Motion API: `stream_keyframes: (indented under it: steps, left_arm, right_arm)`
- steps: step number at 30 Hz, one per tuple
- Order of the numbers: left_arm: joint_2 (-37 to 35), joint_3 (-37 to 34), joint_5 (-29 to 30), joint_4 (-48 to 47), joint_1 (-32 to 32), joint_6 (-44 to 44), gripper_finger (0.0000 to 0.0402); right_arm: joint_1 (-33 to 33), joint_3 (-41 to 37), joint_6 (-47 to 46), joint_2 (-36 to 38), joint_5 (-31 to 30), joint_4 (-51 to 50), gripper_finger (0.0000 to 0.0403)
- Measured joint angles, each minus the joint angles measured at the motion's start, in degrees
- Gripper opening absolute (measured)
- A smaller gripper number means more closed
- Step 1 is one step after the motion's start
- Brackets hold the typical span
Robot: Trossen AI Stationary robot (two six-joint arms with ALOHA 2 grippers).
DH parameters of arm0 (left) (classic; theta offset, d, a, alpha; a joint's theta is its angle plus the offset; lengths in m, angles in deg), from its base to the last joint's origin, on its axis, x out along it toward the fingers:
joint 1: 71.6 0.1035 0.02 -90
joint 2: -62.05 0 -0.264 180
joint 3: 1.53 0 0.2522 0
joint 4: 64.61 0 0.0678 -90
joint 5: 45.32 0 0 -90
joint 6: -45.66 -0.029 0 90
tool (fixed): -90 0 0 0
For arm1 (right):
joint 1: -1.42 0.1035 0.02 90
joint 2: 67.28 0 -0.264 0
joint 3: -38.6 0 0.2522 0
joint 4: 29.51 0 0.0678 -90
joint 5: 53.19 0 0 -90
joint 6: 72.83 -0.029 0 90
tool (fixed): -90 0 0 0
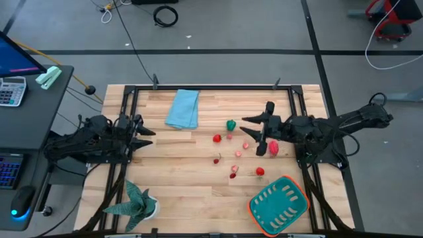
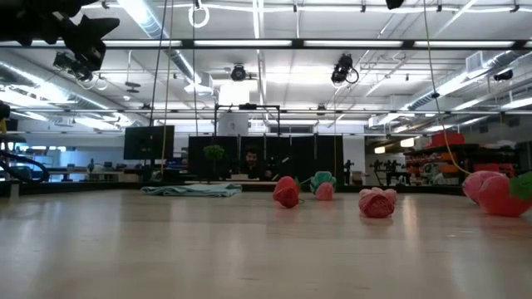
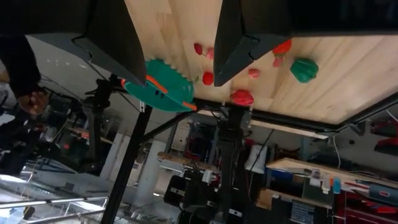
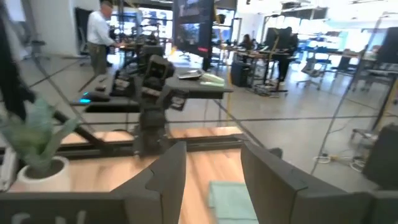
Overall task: Pick and placing Produce into tupperware
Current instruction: Put the red dragonfruit into the blue basket
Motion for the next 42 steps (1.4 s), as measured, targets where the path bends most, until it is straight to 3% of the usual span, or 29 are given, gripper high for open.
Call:
stream_keyframes:
  steps: [5, 10, 18, 23, 27, 35, 42]
  left_arm:
    - [0.0, 0.0, 0.0, -0.27, 0.0, -0.21, 0.0197]
    - [0.0, 0.0, 0.0, -0.67, 0.0, -0.2, 0.0193]
    - [0.0, 0.0, 0.0, 1.61, 0.0, -7.24, 0.0194]
    - [0.0, 0.0, 0.0, 1.67, 0.0, -4.91, 0.0196]
    - [0.0, -0.06, 0.21, 2.38, 0.0, -2.2, 0.0191]
    - [0.0, -0.09, 1.11, 16.11, -0.02, -3.91, 0.0196]
    - [0.0, -0.09, 1.11, 17.34, -0.02, -3.61, 0.0191]
  right_arm:
    - [-4.4, 0.02, -0.19, -0.53, 6.75, -0.2, 0.0162]
    - [-7.14, 0.02, -4.75, -0.53, 7.15, 0.05, 0.0162]
    - [-7.77, 0.02, -19.72, -0.25, 7.29, 0.03, 0.0162]
    - [-6.53, 0.02, -29.27, -0.85, 7.23, 0.13, 0.0162]
    - [-4.78, -0.02, -29.41, -3.34, 7.32, 0.43, 0.0162]
    - [-4.67, -0.02, -28.95, -5.19, 7.23, 1.94, 0.0162]
    - [-4.67, -0.02, -22.54, -5.09, 7.18, 2.14, 0.0162]
